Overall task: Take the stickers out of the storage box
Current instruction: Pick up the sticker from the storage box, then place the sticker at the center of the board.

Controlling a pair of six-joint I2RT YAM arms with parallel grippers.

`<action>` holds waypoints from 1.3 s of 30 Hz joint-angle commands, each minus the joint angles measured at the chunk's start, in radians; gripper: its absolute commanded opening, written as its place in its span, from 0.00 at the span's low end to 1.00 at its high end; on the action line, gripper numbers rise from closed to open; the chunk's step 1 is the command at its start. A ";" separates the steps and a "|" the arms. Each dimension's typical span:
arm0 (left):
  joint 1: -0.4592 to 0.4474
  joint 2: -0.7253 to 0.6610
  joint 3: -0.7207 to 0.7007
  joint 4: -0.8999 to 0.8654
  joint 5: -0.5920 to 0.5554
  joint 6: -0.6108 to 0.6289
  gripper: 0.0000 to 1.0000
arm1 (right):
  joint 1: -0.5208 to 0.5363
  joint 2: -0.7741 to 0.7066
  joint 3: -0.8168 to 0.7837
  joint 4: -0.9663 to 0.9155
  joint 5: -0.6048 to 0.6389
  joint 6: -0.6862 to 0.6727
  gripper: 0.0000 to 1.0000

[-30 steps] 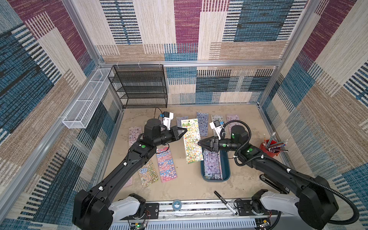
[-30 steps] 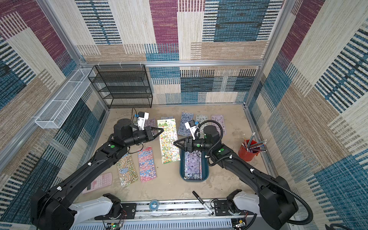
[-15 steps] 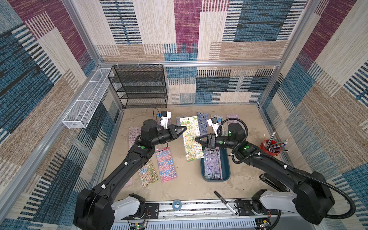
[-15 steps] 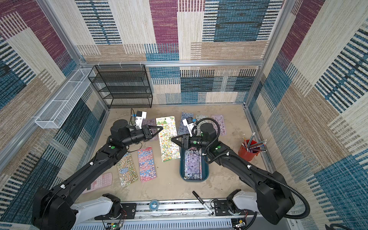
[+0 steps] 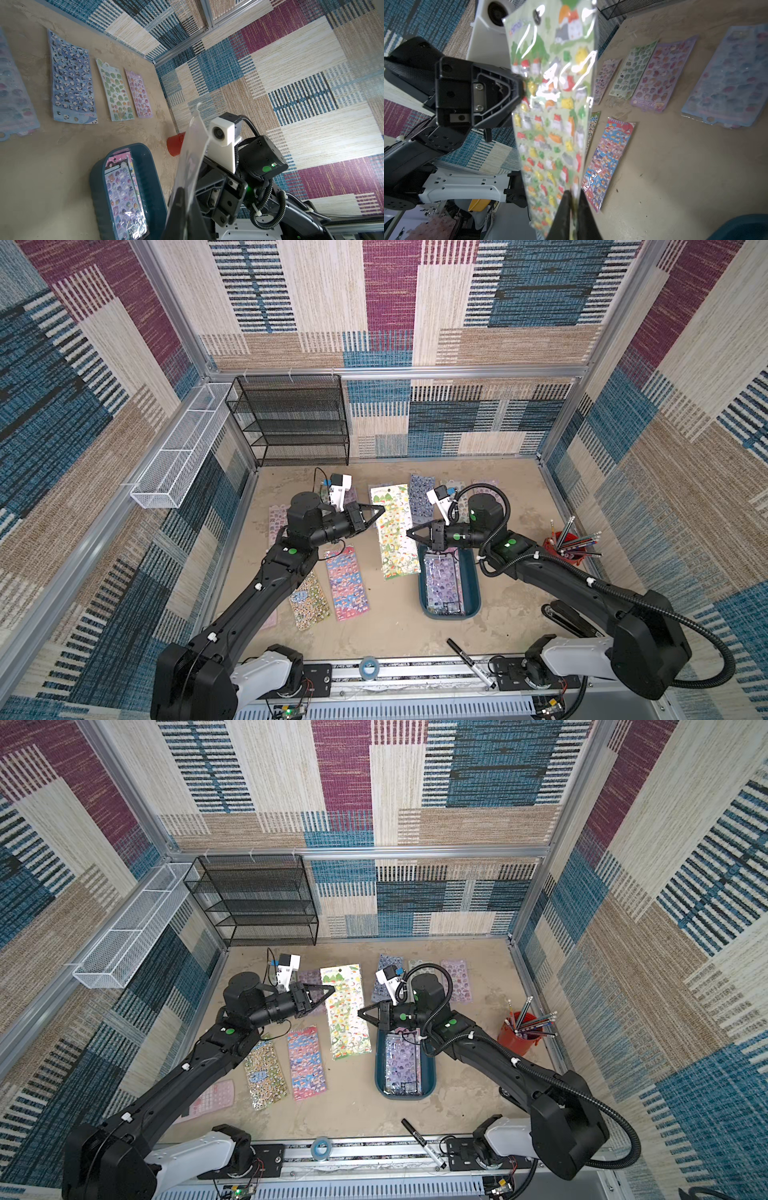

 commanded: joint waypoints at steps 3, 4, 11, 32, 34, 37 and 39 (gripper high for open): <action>0.000 0.002 -0.007 0.020 -0.009 0.001 0.00 | 0.001 0.007 -0.034 0.161 -0.084 0.077 0.00; 0.000 0.002 -0.005 0.019 -0.007 0.002 0.00 | 0.001 0.006 -0.038 0.162 -0.080 0.081 0.00; 0.031 -0.040 0.036 -0.118 -0.052 0.076 0.72 | 0.002 0.003 -0.001 -0.050 0.029 -0.015 0.00; 0.068 -0.240 0.135 -0.724 -0.507 0.333 0.99 | 0.185 0.336 0.115 -0.291 0.385 -0.018 0.00; 0.069 -0.234 0.132 -0.721 -0.506 0.331 1.00 | 0.193 0.368 0.118 -0.272 0.378 0.002 0.00; 0.069 -0.231 0.134 -0.719 -0.504 0.328 0.99 | 0.201 0.406 0.122 -0.270 0.392 0.013 0.00; 0.071 -0.225 0.135 -0.721 -0.506 0.328 0.99 | 0.202 0.429 0.128 -0.277 0.401 0.013 0.00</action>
